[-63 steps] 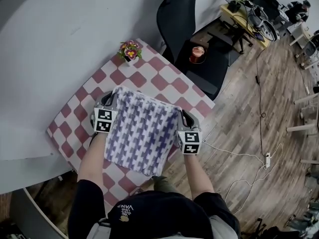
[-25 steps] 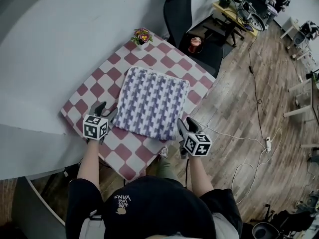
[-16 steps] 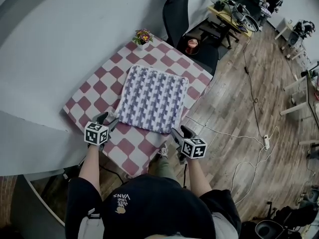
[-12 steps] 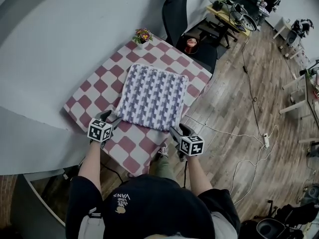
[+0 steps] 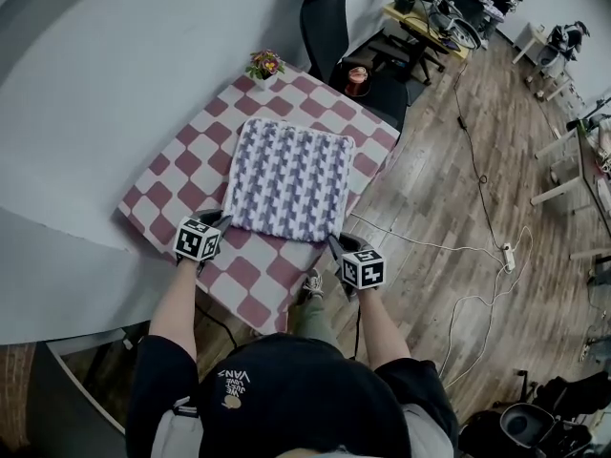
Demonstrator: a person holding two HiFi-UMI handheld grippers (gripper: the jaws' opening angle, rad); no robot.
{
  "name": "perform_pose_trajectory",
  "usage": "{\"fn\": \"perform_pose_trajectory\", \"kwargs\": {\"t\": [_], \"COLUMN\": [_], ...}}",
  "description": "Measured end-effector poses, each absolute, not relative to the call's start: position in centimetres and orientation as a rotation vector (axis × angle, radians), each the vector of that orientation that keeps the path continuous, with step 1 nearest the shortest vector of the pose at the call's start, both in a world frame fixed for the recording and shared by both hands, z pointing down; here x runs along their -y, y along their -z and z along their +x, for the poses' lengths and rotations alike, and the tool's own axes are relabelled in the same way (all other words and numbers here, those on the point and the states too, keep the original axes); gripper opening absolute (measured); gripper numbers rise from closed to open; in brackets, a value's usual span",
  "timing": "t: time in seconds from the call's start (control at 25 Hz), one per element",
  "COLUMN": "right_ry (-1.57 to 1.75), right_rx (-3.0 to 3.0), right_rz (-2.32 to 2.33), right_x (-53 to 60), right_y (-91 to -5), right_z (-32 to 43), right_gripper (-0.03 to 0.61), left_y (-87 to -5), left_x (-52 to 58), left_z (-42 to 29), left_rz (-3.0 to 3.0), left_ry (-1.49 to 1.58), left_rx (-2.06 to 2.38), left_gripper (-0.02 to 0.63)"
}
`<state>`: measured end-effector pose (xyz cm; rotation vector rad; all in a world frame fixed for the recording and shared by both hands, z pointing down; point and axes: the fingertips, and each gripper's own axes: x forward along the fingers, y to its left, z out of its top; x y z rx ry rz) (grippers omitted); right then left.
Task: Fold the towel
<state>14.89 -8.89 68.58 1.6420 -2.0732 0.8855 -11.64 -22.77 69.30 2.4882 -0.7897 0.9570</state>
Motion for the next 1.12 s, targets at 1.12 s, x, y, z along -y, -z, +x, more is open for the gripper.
{"fn": "perform_pose_trajectory", "kwargs": {"t": [1.12], "right_ry": [-1.260], "right_rx": [2.285], "right_rz": [1.443], "right_x": [-4.9], "right_y": [-61.8], "right_z": [6.8], "right_gripper": [0.031], "left_y": [-62.9], "left_x": [5.6], "left_z": [-21.7], "left_rz": [2.381], "left_ry": [-1.045], "left_rx": [0.463], "left_gripper": [0.055]}}
